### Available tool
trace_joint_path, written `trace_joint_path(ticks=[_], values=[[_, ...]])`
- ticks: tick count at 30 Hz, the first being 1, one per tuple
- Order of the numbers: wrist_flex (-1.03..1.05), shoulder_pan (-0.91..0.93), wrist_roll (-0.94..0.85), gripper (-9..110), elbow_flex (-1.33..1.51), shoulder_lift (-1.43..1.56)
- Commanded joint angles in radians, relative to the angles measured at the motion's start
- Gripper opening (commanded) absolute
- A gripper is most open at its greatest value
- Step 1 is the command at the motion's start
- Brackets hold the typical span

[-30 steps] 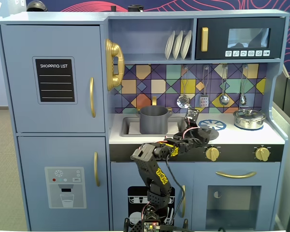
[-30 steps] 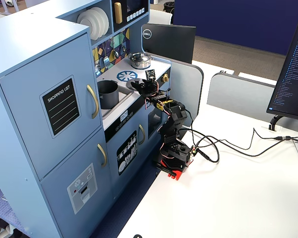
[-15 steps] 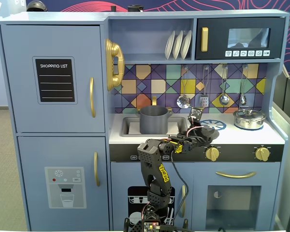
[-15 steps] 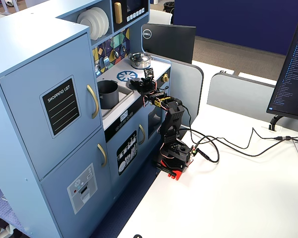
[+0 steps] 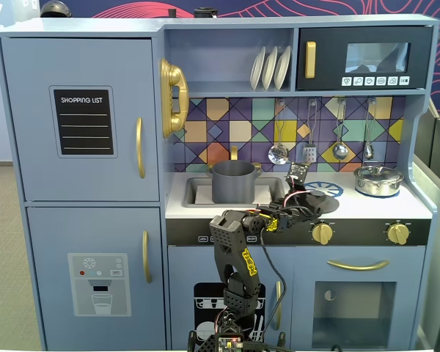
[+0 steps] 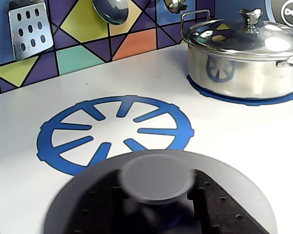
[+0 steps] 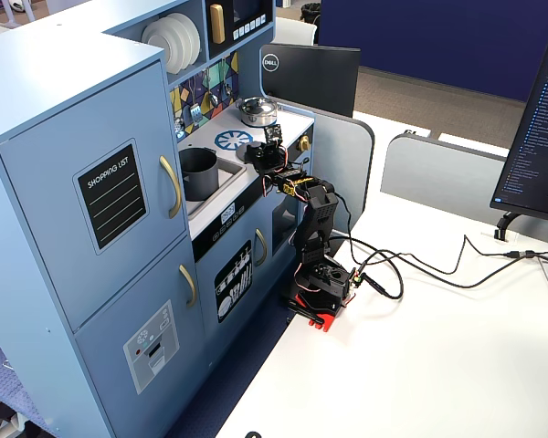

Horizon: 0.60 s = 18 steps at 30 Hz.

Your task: Pick up the lid from the counter and put it on the gray recipient

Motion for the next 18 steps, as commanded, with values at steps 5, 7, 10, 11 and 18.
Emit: trace_joint_path(ticks=[5, 7, 10, 11, 18], values=[[-0.021, -0.023, -0.014, 0, -0.043, 0.029], [-0.021, -0.028, -0.014, 0, -0.051, 0.046], [-0.011, -0.031, -0.018, 0, -0.081, 0.075], [-0.002, -0.034, -0.018, 0, -0.100, 0.087], [0.164, -0.080, 0.014, 0, -0.272, 0.193]])
